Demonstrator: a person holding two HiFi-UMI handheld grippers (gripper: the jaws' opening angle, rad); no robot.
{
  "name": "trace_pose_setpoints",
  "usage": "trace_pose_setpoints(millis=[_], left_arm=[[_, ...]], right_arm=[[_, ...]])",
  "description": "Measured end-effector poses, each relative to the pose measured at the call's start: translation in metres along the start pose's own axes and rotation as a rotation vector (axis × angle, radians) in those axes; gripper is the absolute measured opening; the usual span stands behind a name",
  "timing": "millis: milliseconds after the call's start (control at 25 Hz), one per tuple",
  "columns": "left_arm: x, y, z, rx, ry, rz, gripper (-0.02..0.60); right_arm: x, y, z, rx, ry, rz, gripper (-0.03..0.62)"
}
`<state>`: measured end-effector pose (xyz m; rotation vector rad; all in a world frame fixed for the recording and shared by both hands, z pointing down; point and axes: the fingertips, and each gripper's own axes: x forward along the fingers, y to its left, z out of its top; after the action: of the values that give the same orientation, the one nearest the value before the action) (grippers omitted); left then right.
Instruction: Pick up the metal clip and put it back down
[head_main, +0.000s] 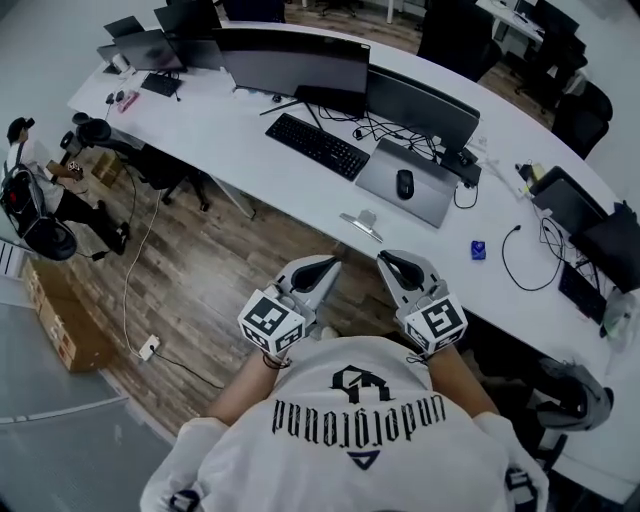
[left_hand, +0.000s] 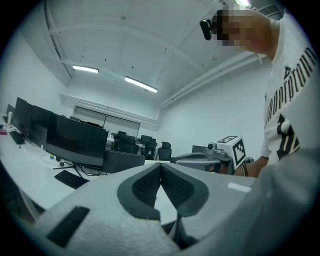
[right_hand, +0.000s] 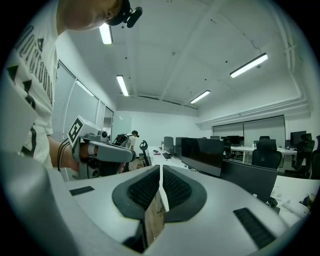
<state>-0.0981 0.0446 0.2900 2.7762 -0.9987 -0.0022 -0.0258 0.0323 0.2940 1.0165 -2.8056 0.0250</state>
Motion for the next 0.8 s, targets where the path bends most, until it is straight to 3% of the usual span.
trace_pose_setpoints(millis=[400,800], left_arm=[[-0.003,0.037,-0.004,-0.042,-0.005,0.002,0.015],[0.022,0.069,-0.006,-0.006,0.035,0.033,0.015]], right_arm=[[0.036,-0.001,-0.009,0.004,0.041,0.014,0.029],[0.072,-0.037,-0.016,0.017,0.027,0.067,0.029]])
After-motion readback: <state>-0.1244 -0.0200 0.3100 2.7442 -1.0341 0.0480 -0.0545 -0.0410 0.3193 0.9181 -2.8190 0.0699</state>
